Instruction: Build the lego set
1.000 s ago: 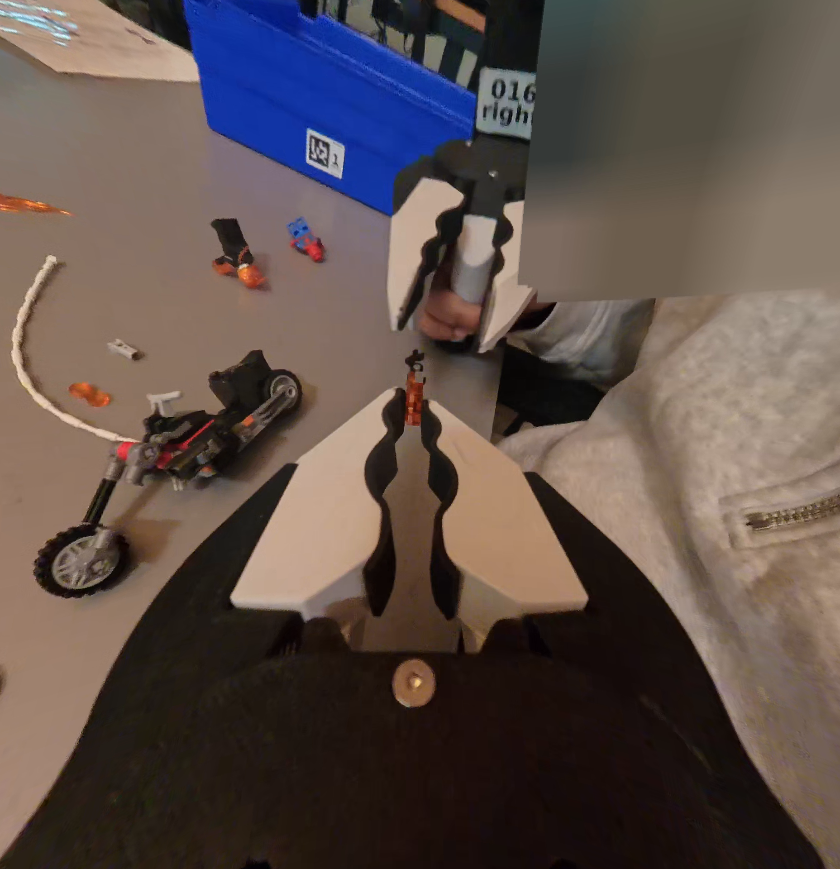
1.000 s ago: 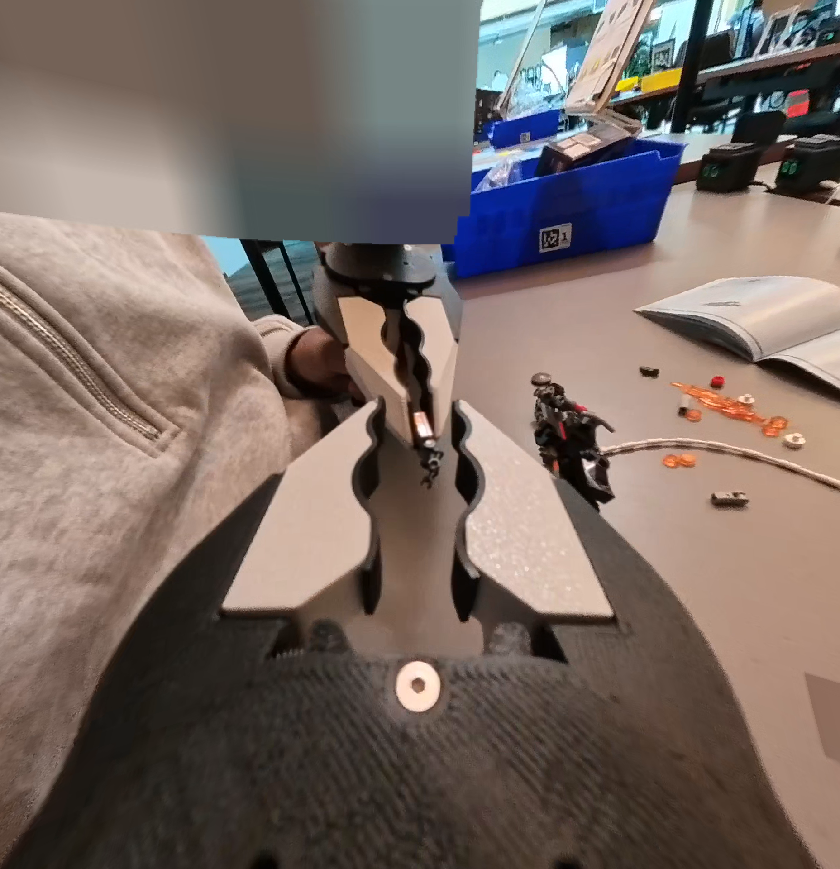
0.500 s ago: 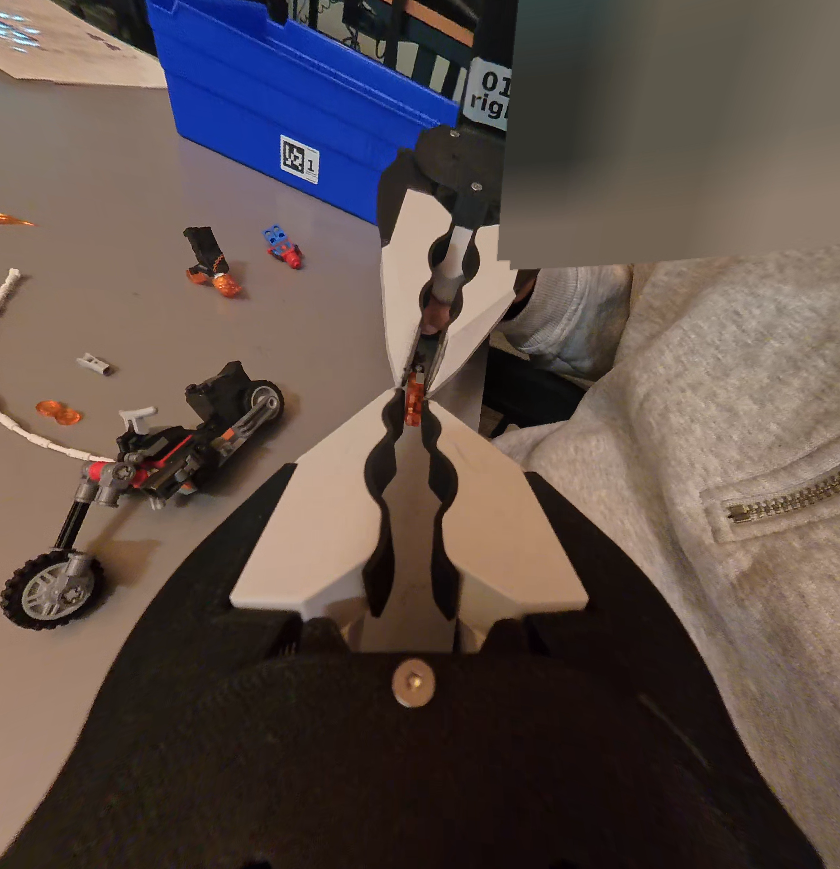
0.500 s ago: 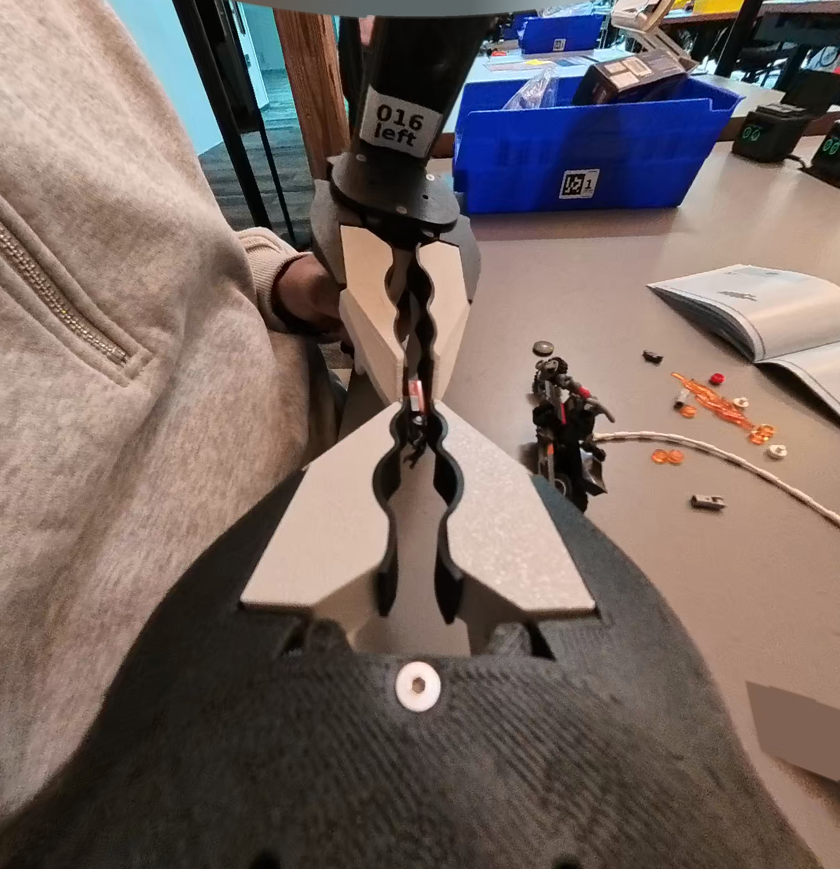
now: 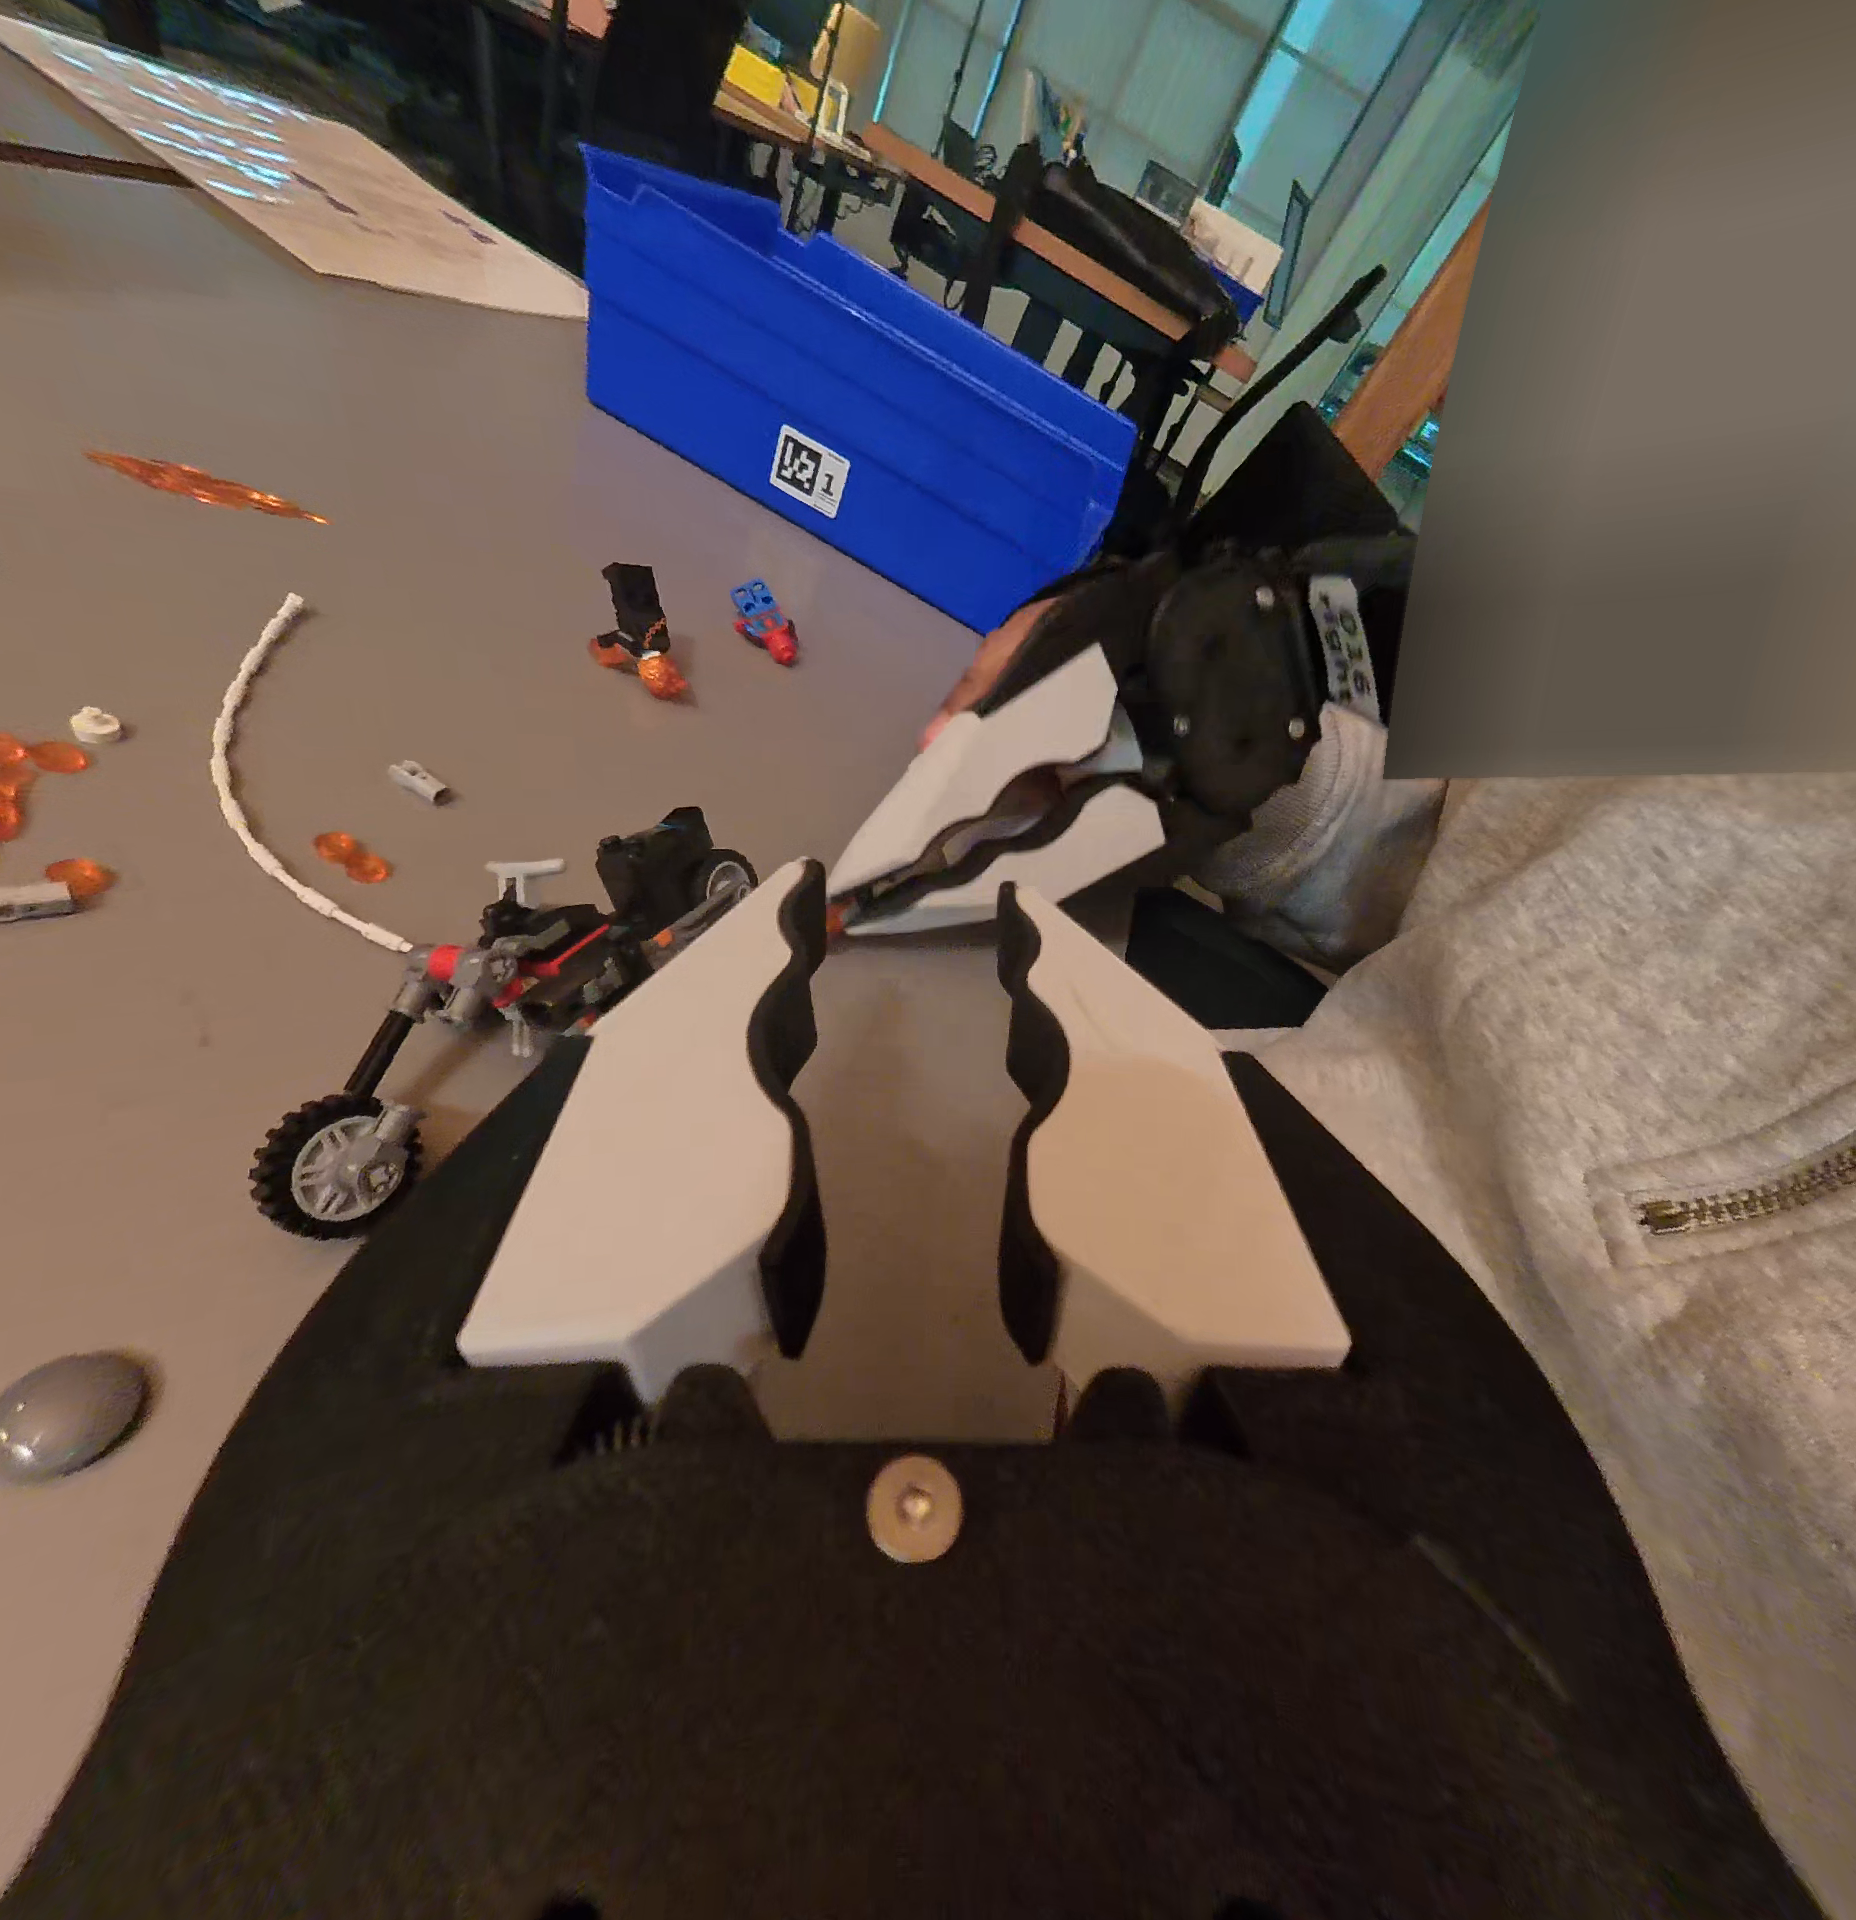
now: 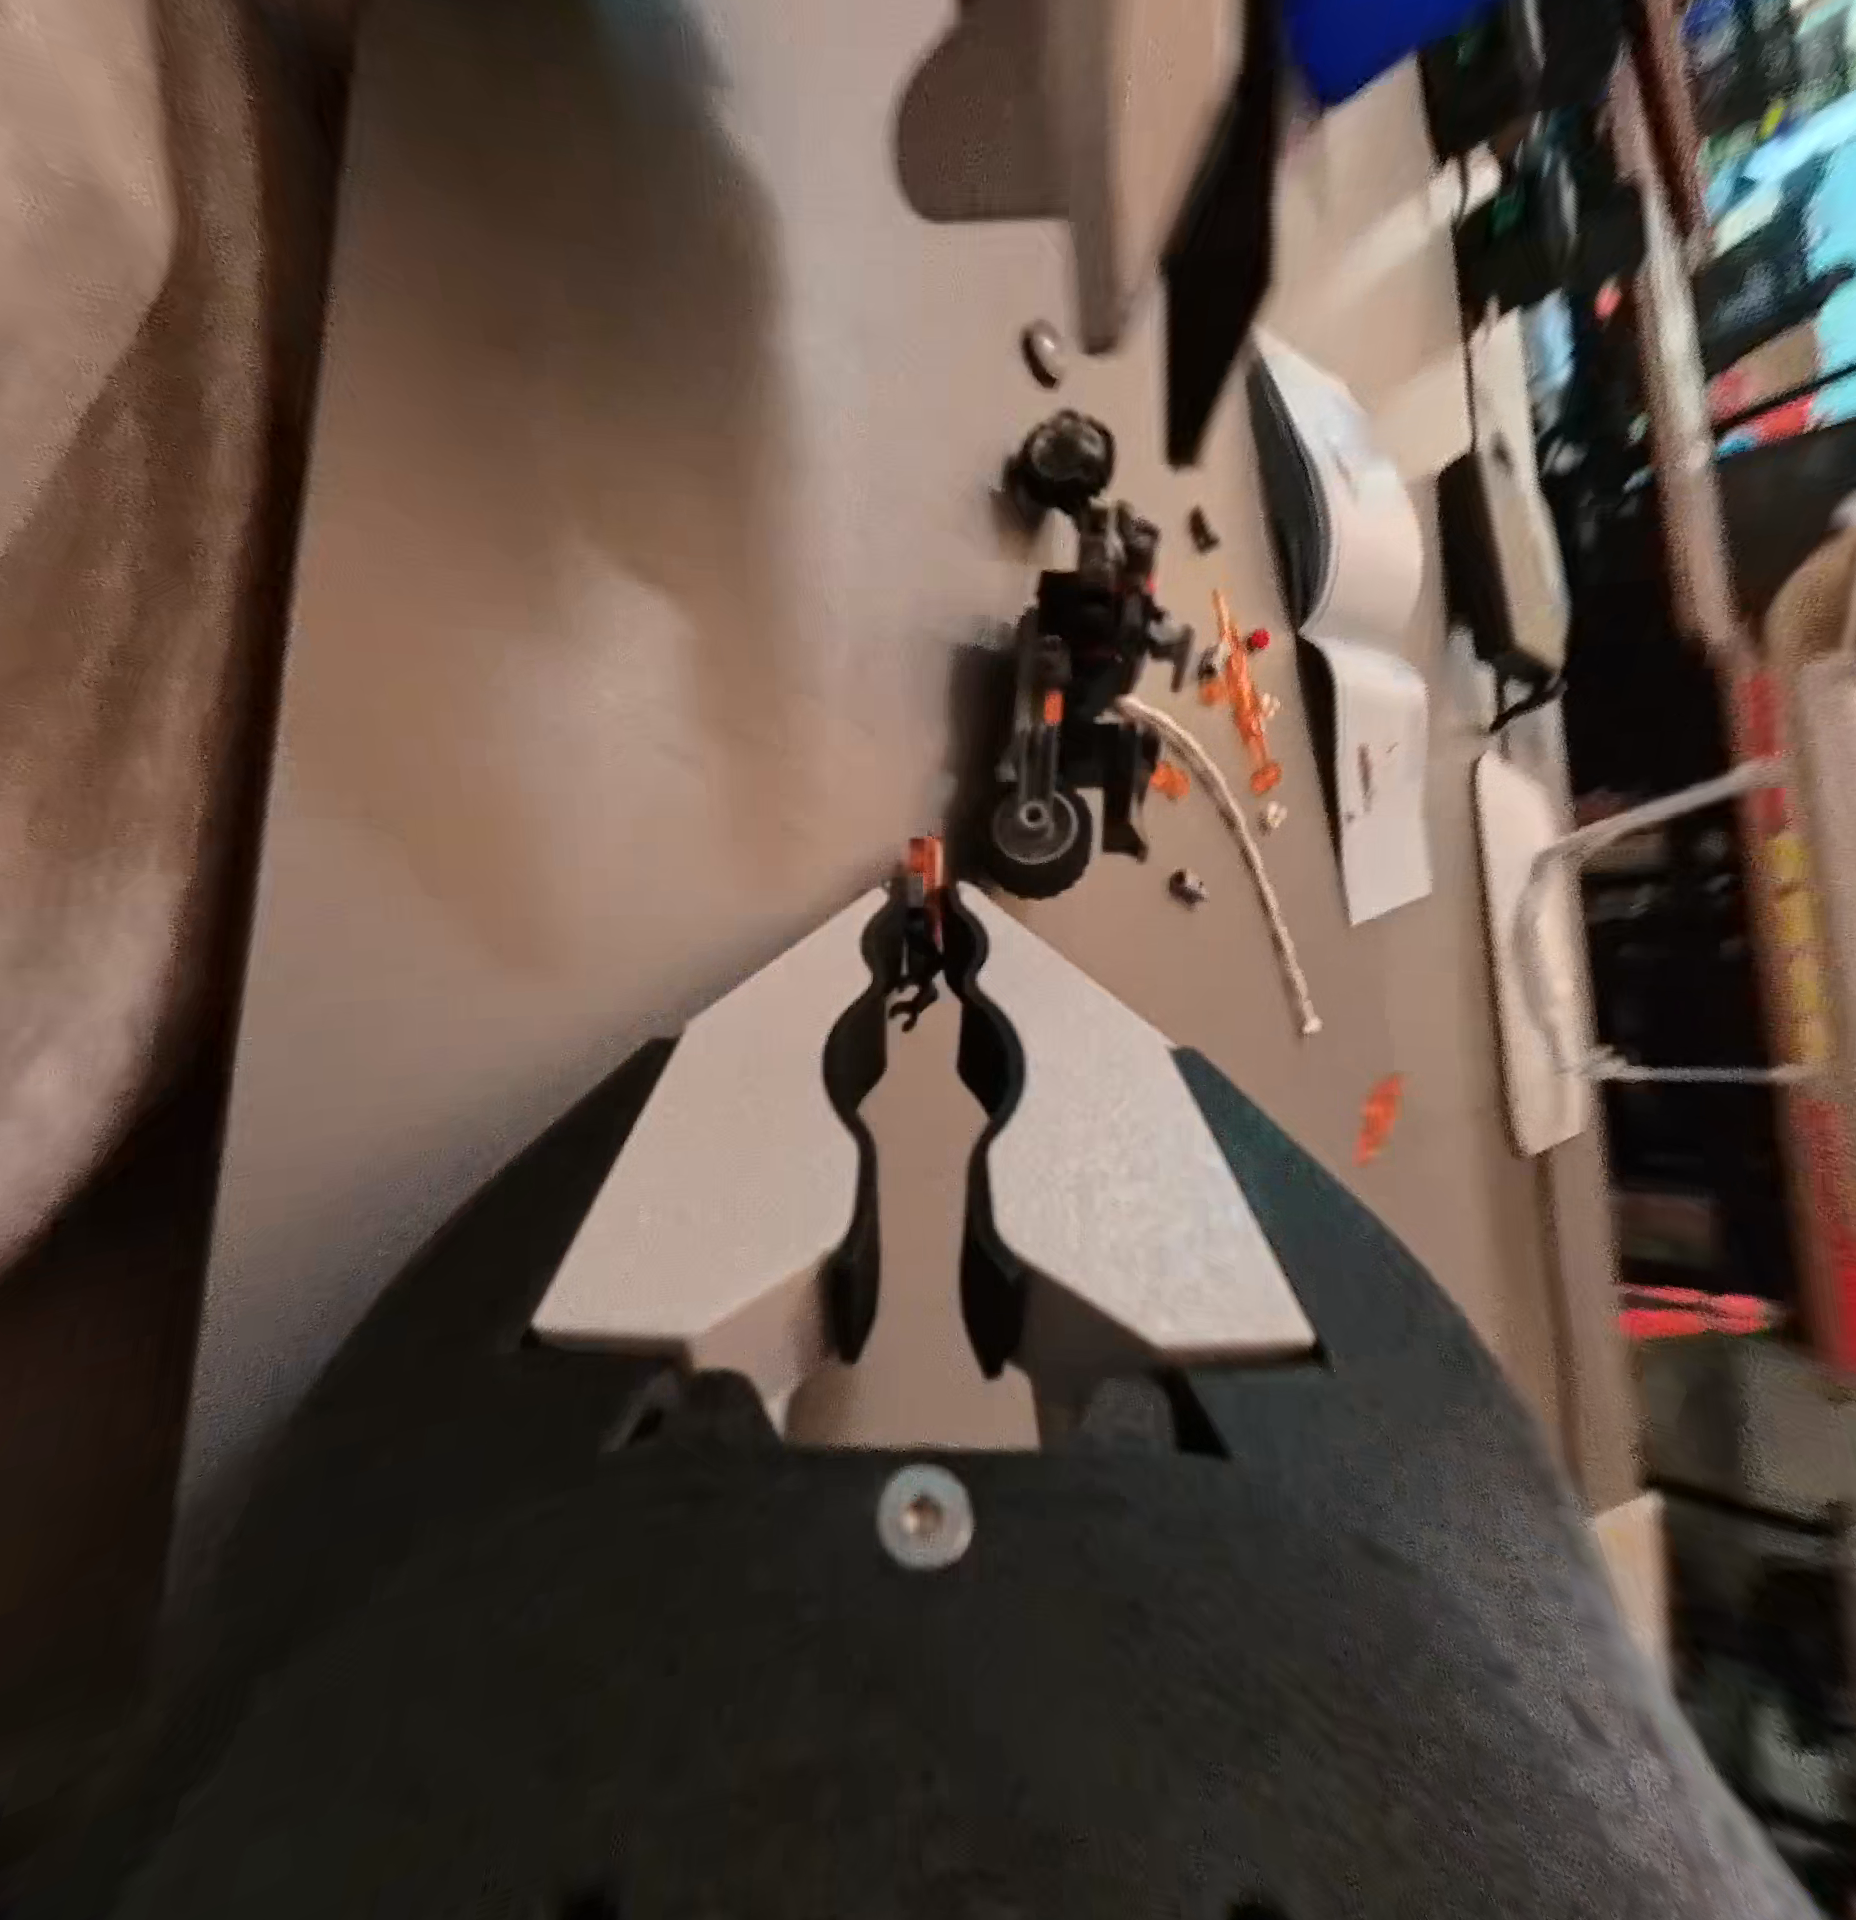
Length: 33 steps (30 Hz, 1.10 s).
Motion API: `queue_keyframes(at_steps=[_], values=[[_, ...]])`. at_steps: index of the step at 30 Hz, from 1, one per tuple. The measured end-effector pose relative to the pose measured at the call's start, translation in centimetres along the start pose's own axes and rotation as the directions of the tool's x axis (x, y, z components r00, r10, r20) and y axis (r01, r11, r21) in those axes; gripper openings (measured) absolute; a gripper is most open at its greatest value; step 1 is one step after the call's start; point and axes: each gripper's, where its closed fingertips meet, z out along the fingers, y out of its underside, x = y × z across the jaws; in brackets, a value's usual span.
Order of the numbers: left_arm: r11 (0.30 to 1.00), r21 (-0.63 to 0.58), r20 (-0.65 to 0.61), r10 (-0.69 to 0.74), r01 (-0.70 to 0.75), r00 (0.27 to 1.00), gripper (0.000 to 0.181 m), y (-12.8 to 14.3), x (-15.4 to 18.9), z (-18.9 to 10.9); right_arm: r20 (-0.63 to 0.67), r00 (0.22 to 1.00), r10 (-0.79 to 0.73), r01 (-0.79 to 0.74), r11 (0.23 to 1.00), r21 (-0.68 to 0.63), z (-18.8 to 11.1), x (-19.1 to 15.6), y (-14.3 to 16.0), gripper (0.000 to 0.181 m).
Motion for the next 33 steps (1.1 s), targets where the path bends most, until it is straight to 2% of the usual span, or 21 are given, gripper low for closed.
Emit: queue_keyframes(at_steps=[3, 6, 11, 14, 16, 19, 21, 23, 24, 25, 28, 30, 33], values=[[1.0, -0.009, -0.001, 0.003, -0.003, 1.0, 0.031, 0.1, 0.1, 0.1, -0.005, 0.992, -0.122, 0.122, 0.992, 0.027, 0.1, -1.1, -0.4, 0.007], [1.0, -0.02, 0.004, 0.01, -0.01, 1.0, 0.031, 0.3, 0.2, 0.2, 0.022, 0.995, -0.099, 0.098, 0.994, 0.043, -0.1, -1.3, -0.4, 0.009], [1.0, -0.025, 0.005, 0.006, -0.006, 1.0, 0.031, 0.4, 0.1, 0.3, 0.08, 0.996, -0.035, 0.03, 0.997, 0.07, -1.1, -1.5, -0.4, 0.027], [1.0, -0.021, 0.004, -0.003, 0.003, 1.0, 0.031, 0.3, 0.0, 0.2, 0.082, 0.994, 0.079, -0.087, 0.991, 0.102, -1.9, -0.5, -0.5, 0.032], [1.0, -0.019, 0.022, 0.001, 0.0, 1.0, 0.032, 0.1, -0.4, 0.1, 0.03, 0.979, 0.2, -0.202, 0.967, 0.153, -2.7, 1.5, -0.8, 0.032], [0.997, -0.049, 0.113, 0.063, -0.058, 0.992, 0.04, -0.4, -1.7, -0.1, -0.056, 0.903, 0.425, -0.405, 0.889, 0.213, -3.6, 5.3, -0.1, 0.038], [0.979, -0.134, 0.251, 0.182, -0.152, 0.951, 0.051, -0.7, -3.6, -0.2, -0.103, 0.828, 0.552, -0.52, 0.823, 0.23, -3.5, 7.4, 1.0, 0.049], [0.955, -0.201, 0.401, 0.284, -0.218, 0.871, 0.071, -1.6, -6.3, -0.4, -0.143, 0.773, 0.619, -0.573, 0.776, 0.261, -3.0, 8.7, 1.6, 0.05], [0.955, -0.193, 0.463, 0.291, -0.225, 0.837, 0.067, -2.7, -7.6, -0.5, -0.163, 0.752, 0.639, -0.583, 0.76, 0.288, -2.8, 9.3, 1.6, 0.049], [0.962, -0.164, 0.504, 0.27, -0.216, 0.82, 0.061, -3.8, -8.7, -0.6, -0.175, 0.734, 0.656, -0.589, 0.743, 0.318, -2.5, 9.8, 1.5, 0.049], [0.991, -0.075, 0.516, 0.132, -0.109, 0.846, 0.062, -7.1, -12.2, 0.0, -0.181, 0.691, 0.7, -0.599, 0.695, 0.399, -1.9, 10.7, 0.8, 0.048], [0.992, -0.124, 0.557, 0.085, -0.018, 0.826, 0.078, -7.8, -16.3, 0.6, -0.175, 0.669, 0.722, -0.603, 0.665, 0.439, -2.0, 11.1, 0.6, 0.045], [0.965, -0.26, 0.669, 0.145, 0.047, 0.729, 0.108, -7.7, -23.1, 1.4, -0.184, 0.65, 0.737, -0.595, 0.644, 0.481, -2.6, 11.4, 0.6, 0.042]])
